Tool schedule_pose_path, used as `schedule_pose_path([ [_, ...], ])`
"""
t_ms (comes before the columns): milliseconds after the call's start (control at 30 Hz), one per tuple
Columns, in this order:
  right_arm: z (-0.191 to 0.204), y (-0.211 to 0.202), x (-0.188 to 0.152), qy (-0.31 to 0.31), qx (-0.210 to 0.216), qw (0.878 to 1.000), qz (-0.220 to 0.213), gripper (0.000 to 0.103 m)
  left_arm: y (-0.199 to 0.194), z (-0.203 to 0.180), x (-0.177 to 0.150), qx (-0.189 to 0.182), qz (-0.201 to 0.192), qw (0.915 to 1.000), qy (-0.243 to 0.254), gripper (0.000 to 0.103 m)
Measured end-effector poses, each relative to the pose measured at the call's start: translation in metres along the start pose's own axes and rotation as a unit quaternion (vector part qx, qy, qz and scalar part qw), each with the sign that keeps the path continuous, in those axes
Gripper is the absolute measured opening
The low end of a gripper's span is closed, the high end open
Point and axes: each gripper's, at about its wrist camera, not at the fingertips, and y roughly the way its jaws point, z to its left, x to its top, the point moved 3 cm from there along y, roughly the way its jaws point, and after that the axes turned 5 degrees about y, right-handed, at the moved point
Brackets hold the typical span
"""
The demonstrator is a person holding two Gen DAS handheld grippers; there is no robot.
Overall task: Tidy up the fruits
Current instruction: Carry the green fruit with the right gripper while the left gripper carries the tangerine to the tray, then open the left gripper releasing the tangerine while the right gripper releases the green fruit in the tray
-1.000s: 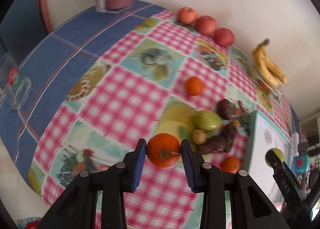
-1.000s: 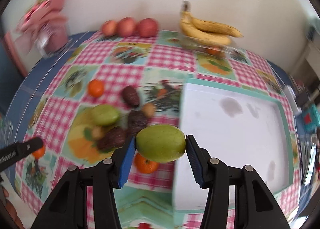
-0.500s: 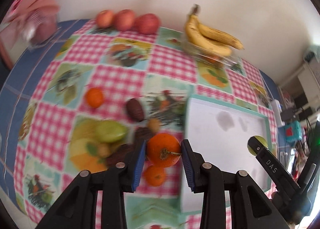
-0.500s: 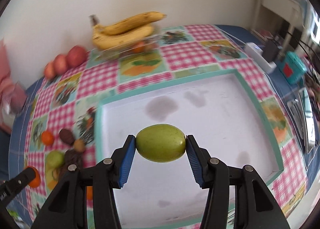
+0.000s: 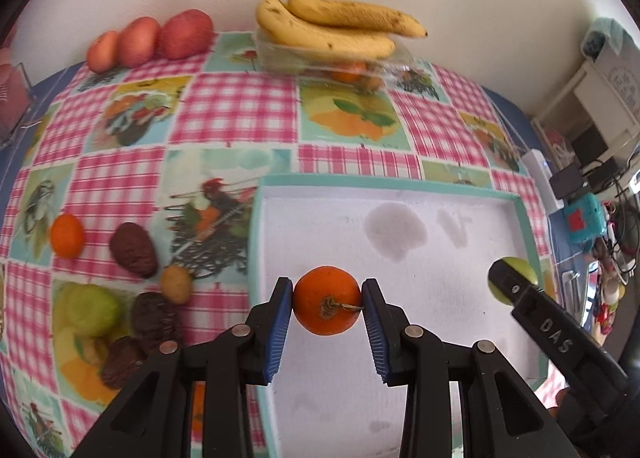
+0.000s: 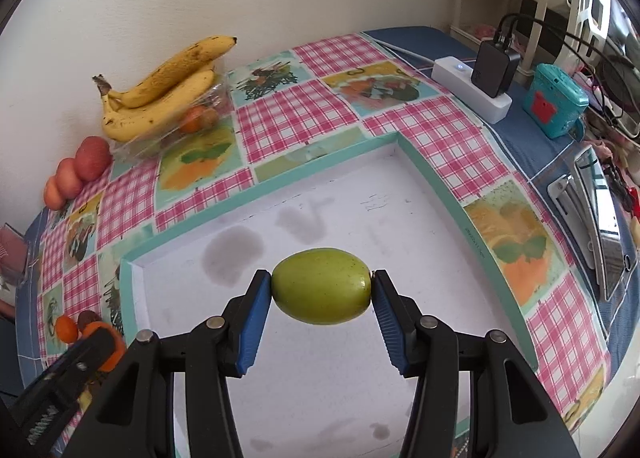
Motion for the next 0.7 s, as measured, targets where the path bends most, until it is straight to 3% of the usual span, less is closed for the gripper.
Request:
schedule_pose_path([
  [700, -0.053, 0.02, 0.003, 0.042, -0.053, 0.997, 0.02, 0.053, 0.028, -0.012, -0.013, 0.013, 0.023, 0.9996, 0.014, 0.038],
])
